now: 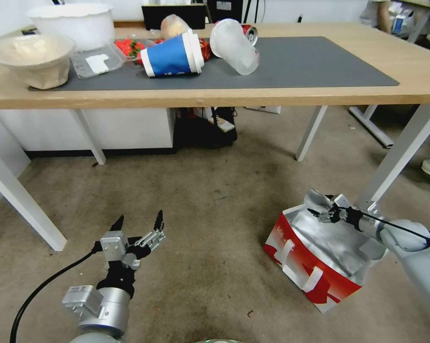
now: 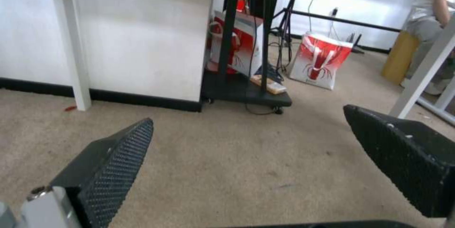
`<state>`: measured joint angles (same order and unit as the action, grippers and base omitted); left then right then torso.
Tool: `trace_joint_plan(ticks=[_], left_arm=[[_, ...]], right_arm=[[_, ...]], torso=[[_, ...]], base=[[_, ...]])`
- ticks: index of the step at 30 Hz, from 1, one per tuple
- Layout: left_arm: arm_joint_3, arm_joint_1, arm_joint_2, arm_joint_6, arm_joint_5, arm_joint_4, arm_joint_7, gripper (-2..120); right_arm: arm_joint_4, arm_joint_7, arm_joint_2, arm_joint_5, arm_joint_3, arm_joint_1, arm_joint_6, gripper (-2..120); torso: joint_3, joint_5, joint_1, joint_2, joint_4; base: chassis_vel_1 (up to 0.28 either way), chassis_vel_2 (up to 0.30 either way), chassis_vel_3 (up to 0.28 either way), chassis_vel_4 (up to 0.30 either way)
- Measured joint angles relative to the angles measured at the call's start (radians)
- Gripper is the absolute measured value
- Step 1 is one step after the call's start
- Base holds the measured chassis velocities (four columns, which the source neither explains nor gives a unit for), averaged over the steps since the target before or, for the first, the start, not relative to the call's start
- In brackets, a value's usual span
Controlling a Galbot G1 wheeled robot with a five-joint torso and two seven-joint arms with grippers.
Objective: Pick up the food delivery bag from the floor and place it on the table.
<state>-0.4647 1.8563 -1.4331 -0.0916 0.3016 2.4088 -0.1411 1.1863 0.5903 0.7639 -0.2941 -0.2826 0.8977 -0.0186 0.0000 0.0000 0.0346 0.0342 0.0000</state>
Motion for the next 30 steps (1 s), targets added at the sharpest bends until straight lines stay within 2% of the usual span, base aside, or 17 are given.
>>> trace_joint_plan(ticks=[2,3,6,7,10,11,14,15,17,24,28,30], left_arm=[[0.0,-0.002,0.004,0.002,0.001,-0.002,0.0,100],[0.0,-0.002,0.004,0.002,0.001,-0.002,0.0,100],[-0.004,-0.006,0.012,0.006,0.004,-0.007,-0.002,100],[-0.004,-0.006,0.012,0.006,0.004,-0.007,-0.002,100],[-0.004,-0.008,0.014,0.011,0.005,-0.009,-0.004,100],[-0.004,-0.008,0.014,0.011,0.005,-0.009,-0.004,100],[-0.004,-0.008,0.015,0.014,0.006,-0.009,-0.006,100],[-0.004,-0.008,0.015,0.014,0.006,-0.009,-0.006,100],[-0.004,-0.006,0.015,0.02,0.006,-0.009,-0.007,100],[-0.003,-0.001,0.009,0.029,0.002,-0.009,-0.011,100],[-0.004,0.0,0.008,0.029,0.003,-0.005,-0.014,100],[-0.006,-0.001,0.009,0.018,0.017,0.005,-0.047,100]], right_arm=[[0.0,0.001,-0.006,-0.003,0.003,-0.002,0.0,54],[0.0,0.001,-0.006,-0.003,0.003,-0.002,0.0,54],[0.002,0.006,-0.011,-0.008,0.004,0.002,0.0,39],[0.002,0.006,-0.011,-0.008,0.004,0.002,0.0,39],[0.006,0.007,-0.014,-0.012,0.005,0.009,0.0,26],[0.006,0.007,-0.014,-0.012,0.005,0.009,0.0,26],[0.009,0.013,-0.019,-0.022,0.002,0.014,0.003,10],[0.009,0.013,-0.019,-0.022,0.002,0.014,0.003,10],[0.015,0.015,-0.023,-0.023,-0.007,0.02,0.004,2],[0.043,0.026,-0.026,-0.056,-0.03,0.047,0.014,0],[0.072,0.06,-0.027,-0.139,-0.052,0.068,0.04,0],[0.119,0.108,-0.036,-0.224,-0.076,0.094,0.061,0]], torso=[[0.0,0.0,0.0,0.0,-0.0002],[0.0,0.0,0.0,0.0,-0.0002],[0.0,-0.0001,0.0,0.0,-0.0001],[0.0,-0.0001,0.0,0.0,-0.0001],[0.0,0.0,0.0,0.0,-0.0002],[0.0,0.0,0.0,0.0,-0.0002],[0.0,0.0,0.0,0.0,0.0],[0.0,0.0,0.0,0.0,0.0],[0.0,0.0,0.0,0.0,-0.0002],[0.0,0.0,0.0,0.0,-0.0001],[0.0,0.0,0.0,0.0,0.0],[0.0,0.0,0.0,0.0,0.0]], base=[[0.0,0.0,0.0,0.0],[0.0,0.0,0.0,0.0],[0.0,0.0,0.0,0.0],[0.0,0.0,0.0,0.0],[0.0,0.0,0.0,0.0],[0.0,0.0,0.0,0.0],[0.0,0.0,0.0,0.0],[0.0,0.0,0.0,0.0],[0.0,0.0,0.0,0.0],[0.0,0.0,0.0,0.0],[0.0,0.0,0.0,0.0],[0.0,0.0,0.0,0.0]])
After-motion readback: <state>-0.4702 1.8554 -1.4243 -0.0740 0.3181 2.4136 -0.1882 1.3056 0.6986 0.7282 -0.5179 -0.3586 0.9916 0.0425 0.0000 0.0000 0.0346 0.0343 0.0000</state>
